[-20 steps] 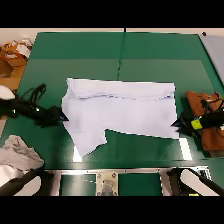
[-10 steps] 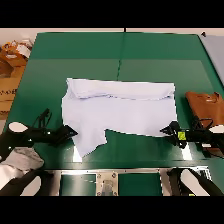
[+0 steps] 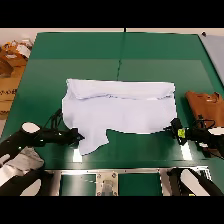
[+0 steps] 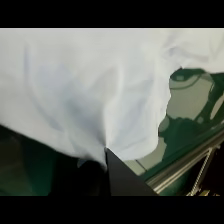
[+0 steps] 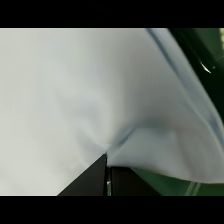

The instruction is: Fold the shirts.

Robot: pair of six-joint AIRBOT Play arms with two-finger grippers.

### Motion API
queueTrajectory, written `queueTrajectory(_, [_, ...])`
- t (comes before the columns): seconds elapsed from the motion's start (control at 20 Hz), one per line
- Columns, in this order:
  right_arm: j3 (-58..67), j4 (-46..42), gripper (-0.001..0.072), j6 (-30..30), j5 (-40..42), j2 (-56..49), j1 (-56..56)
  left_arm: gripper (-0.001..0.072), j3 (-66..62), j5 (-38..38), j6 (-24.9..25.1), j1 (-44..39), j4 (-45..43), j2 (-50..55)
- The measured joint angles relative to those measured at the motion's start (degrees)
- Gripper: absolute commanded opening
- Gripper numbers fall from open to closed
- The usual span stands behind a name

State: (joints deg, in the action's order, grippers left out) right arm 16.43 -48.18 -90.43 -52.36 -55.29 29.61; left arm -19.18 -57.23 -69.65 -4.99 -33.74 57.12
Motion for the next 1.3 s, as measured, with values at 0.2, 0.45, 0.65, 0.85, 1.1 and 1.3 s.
queueTrajectory(0.2, [0.9,-3.1,0.0015,2.1,-6.4,0.5,0.0,0.0022,-4.1,-9.8,-3.3,-0.6,-6.5,-2.3])
queueTrajectory(0.45, [3.6,-10.4,0.0015,-0.4,-13.9,5.3,0.0,0.0022,-8.6,-18.7,-10.8,-0.7,-16.6,-11.5])
queueTrajectory(0.65, [8.3,-14.9,0.0015,-2.8,-20.4,9.4,0.0,0.0022,-15.0,-22.8,-15.0,-0.7,-22.3,-15.3])
queueTrajectory(0.85, [13.4,-12.9,0.0015,-3.5,-23.6,10.7,-0.9,0.0022,-21.4,-22.9,-16.5,-0.7,-24.1,-16.1])
queueTrajectory(1.1, [21.1,-8.2,0.0015,-3.6,-18.3,6.9,-4.8,0.0022,-29.4,-18.4,-16.5,-0.7,-24.7,-9.9])
queueTrajectory(1.3, [31.1,-6.8,0.0015,-3.7,-12.5,-2.9,-8.4,0.0023,-37.8,-14.1,-14.9,-0.8,-25.4,0.0])
